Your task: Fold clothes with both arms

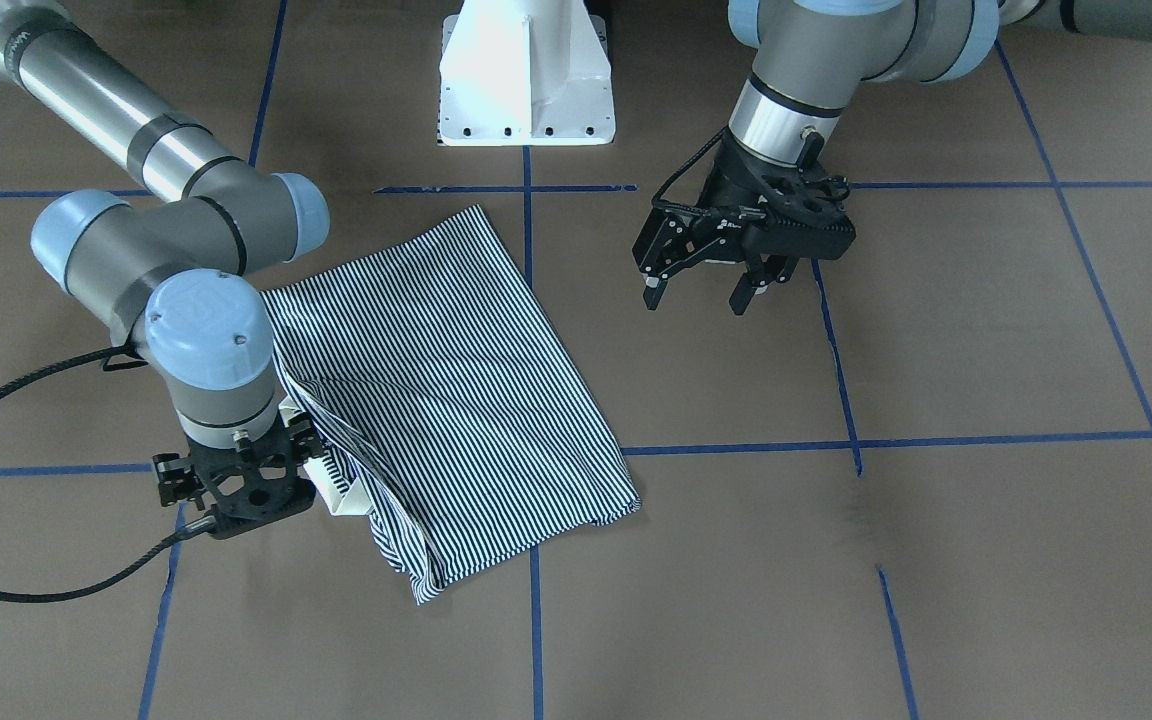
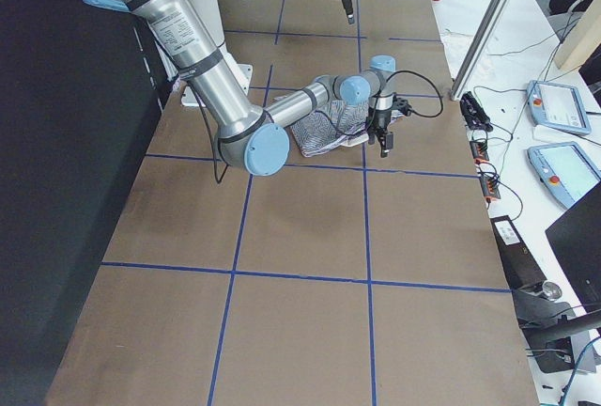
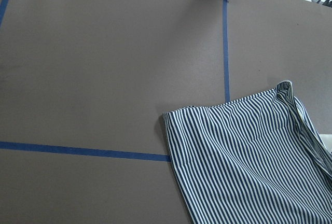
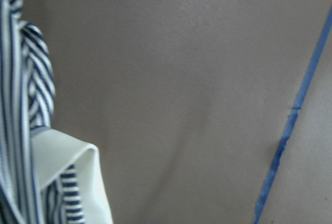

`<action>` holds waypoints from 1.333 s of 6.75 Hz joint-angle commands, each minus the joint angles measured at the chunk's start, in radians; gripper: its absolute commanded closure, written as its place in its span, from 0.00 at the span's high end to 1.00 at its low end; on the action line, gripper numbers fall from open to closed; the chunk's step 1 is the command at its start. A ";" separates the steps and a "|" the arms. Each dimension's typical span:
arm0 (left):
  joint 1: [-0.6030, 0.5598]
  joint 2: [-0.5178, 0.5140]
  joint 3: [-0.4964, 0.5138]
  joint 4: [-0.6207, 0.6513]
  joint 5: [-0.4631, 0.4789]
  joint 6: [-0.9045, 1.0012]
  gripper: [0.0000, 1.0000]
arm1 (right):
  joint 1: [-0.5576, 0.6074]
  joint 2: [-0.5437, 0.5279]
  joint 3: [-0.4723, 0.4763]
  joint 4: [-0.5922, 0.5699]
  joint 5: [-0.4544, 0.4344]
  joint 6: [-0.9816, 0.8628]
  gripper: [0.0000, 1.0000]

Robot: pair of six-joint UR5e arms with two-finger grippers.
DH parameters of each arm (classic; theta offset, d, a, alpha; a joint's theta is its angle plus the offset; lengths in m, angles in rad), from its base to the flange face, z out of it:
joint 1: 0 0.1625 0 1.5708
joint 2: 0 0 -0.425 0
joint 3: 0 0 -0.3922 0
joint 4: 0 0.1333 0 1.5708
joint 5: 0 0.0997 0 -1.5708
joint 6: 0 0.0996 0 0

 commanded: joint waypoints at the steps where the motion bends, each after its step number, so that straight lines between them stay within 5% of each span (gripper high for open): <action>1: 0.000 0.000 -0.003 0.002 0.000 -0.002 1.00 | -0.092 0.071 -0.003 -0.004 -0.009 0.008 1.00; 9: 0.009 -0.002 -0.015 0.000 -0.002 -0.025 1.00 | -0.111 0.061 -0.107 -0.001 -0.079 -0.067 1.00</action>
